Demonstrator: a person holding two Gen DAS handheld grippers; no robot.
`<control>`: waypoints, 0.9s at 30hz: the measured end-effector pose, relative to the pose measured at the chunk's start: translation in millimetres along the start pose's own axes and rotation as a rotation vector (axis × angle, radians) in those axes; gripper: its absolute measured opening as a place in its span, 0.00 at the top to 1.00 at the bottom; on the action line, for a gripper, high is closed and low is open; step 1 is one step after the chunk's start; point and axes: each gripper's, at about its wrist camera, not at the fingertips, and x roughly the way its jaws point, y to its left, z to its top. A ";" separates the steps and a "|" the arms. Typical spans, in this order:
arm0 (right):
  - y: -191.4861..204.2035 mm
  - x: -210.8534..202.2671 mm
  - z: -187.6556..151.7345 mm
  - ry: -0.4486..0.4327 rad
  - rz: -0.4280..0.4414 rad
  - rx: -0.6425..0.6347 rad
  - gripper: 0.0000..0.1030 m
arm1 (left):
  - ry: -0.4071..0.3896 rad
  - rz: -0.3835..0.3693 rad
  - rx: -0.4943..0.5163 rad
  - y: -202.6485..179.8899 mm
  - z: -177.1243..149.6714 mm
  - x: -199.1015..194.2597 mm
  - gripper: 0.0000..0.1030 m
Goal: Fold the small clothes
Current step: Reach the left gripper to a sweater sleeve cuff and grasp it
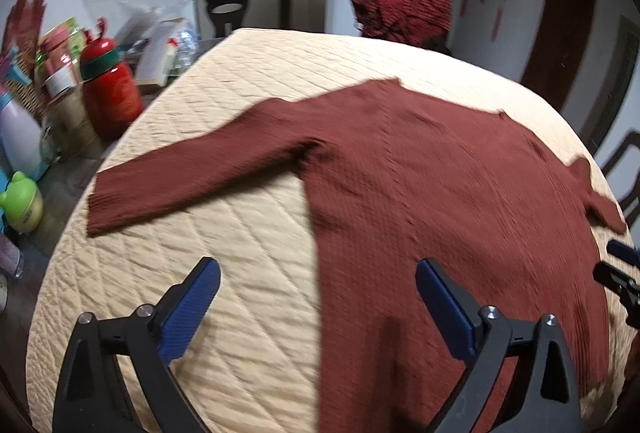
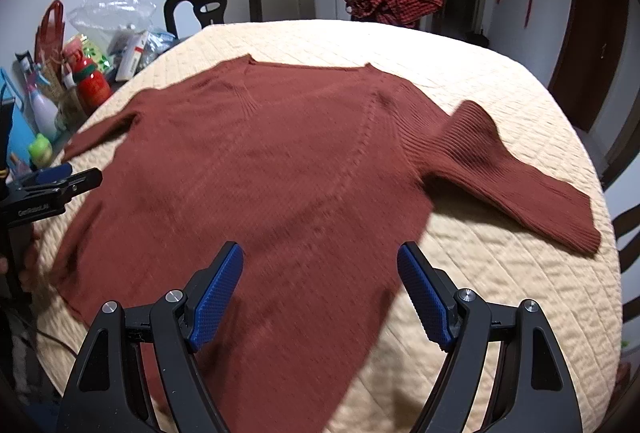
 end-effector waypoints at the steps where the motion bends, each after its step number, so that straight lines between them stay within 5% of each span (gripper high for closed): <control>1: 2.1 2.3 4.0 -0.003 0.007 -0.001 0.23 | 0.001 0.007 -0.020 8.1 2.5 2.0 0.06; 18: 26.2 41.0 39.8 0.030 0.061 -0.095 0.23 | 0.003 0.174 -0.399 127.3 15.8 37.5 0.20; 23: 21.0 43.3 41.2 0.030 0.077 -0.078 0.23 | -0.012 0.256 -0.418 135.9 25.4 45.2 0.41; 27: 15.8 45.0 39.4 0.035 0.085 -0.062 0.23 | -0.027 0.284 -0.423 144.8 29.1 43.6 0.79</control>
